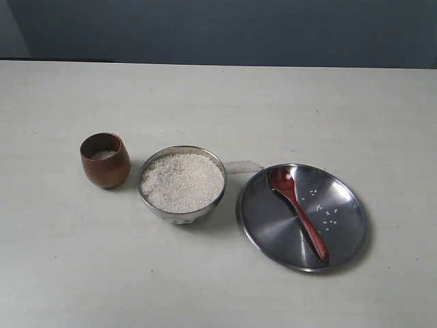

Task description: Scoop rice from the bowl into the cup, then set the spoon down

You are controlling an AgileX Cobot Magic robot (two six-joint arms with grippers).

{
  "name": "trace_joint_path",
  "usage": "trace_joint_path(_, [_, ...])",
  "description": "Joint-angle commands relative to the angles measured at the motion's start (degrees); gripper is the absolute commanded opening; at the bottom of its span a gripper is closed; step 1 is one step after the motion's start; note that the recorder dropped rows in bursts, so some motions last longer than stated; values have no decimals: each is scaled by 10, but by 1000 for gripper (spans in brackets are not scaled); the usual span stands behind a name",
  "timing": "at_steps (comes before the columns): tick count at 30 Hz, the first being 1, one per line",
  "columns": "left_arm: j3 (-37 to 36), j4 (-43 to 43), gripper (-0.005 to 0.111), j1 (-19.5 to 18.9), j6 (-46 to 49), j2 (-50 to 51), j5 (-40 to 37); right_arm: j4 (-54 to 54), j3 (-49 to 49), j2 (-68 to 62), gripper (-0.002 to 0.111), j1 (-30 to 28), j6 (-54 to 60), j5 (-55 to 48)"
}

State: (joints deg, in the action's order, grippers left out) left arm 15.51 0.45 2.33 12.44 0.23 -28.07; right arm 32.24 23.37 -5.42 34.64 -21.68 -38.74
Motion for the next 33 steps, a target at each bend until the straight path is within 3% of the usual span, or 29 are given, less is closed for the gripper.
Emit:
trace_joint_path(1, [-35,18,0,1,0,-2,38,7,-2,2,0,-3,0,0])
trace_joint_path(5, [-83,-5,0,1,-12,-2,114,7,-2,2,0,-3,0,0])
trace_joint_path(11, [-144,-20,0,1,-20,-2,118,7,-2,2,0,-3,1,-1])
trace_joint_path(33, [-155,-21,0,1,-103,-2,115,7,-2,2,0,-3,1,0])
